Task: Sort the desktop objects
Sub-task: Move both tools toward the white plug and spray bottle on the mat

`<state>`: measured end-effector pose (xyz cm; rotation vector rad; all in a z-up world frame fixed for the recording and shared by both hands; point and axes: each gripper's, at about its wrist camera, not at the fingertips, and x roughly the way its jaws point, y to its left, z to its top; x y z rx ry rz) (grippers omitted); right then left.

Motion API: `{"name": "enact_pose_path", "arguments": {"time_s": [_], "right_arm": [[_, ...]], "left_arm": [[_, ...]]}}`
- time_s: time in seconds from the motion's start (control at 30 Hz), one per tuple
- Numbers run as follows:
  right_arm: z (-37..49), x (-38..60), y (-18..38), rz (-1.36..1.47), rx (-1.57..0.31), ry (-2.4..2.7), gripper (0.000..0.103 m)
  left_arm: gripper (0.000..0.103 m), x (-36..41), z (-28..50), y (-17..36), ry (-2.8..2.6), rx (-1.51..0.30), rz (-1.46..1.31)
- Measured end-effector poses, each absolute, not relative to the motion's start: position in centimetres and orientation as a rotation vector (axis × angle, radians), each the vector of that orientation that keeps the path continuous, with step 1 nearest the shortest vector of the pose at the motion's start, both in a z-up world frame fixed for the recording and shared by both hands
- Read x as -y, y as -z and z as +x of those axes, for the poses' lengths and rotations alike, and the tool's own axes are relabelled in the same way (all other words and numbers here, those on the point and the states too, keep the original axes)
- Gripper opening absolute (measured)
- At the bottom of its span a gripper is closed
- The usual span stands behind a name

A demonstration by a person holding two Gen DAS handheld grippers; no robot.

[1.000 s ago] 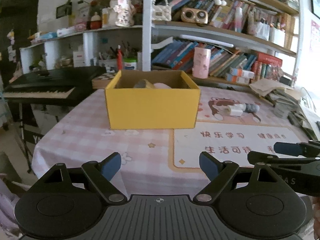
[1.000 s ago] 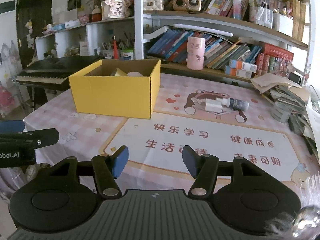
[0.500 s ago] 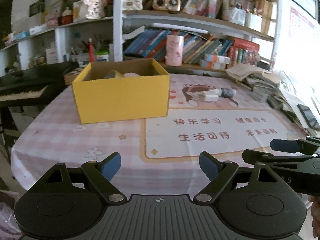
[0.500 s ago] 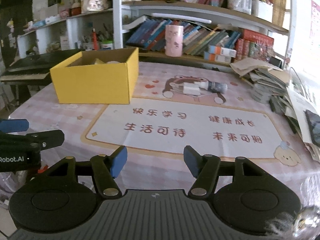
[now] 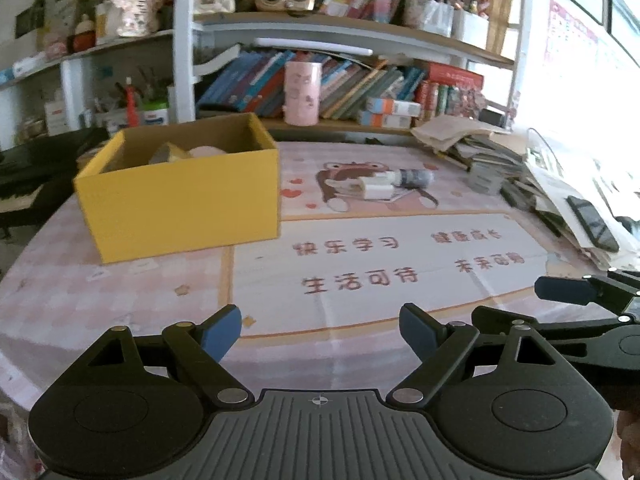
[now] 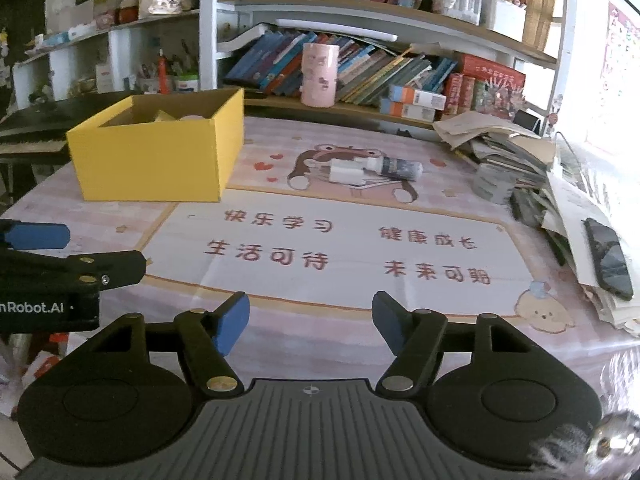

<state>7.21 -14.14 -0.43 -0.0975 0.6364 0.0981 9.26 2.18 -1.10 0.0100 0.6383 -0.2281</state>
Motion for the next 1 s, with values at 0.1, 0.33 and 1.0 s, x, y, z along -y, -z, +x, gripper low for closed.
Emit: {"name": "enact_pose_path", "arguments": {"time_s": [0.1, 0.33, 1.0], "right_arm": [[7.9, 15.2, 0.4, -0.089, -0.635, -0.082, 0.066], [9.9, 16.7, 0.5, -0.085, -0.651, -0.087, 0.067], [16.4, 24.3, 1.6, -0.07, -0.725, -0.074, 0.067]], "left_arm": [[0.089, -1.2, 10.0, 1.0, 0.242, -0.634, 0.023], [0.089, 0.6, 11.7, 1.2, 0.251, -0.644, 0.042], [0.089, 8.1, 18.0, 2.5, 0.268, -0.713, 0.043]]}}
